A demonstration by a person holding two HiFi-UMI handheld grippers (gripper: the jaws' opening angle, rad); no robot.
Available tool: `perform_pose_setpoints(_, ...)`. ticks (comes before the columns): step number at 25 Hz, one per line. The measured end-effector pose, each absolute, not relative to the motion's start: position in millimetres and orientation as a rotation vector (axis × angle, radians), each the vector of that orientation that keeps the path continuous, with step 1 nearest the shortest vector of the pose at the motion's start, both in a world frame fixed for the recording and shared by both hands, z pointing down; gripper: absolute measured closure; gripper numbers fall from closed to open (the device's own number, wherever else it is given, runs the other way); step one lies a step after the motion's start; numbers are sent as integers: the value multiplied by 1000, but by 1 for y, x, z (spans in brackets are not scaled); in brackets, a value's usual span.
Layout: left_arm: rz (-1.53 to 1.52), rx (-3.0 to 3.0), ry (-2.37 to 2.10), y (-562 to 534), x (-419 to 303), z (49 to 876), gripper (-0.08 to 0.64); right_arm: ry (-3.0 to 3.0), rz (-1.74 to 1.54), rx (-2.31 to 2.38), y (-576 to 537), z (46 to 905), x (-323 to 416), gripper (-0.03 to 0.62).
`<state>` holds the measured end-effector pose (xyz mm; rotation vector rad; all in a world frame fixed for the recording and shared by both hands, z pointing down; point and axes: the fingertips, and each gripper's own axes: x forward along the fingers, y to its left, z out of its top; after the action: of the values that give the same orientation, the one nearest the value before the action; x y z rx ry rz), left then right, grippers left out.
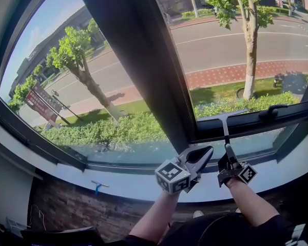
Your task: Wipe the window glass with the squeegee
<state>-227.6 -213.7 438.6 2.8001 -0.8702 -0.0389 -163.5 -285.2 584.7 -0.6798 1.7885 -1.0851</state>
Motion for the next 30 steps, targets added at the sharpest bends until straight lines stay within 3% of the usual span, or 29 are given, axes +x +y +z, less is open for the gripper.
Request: perform_pose_setpoints(30,-48,2767,-842,-205,-209,453,557,1734,-1228,-643,-277,607,-145,428)
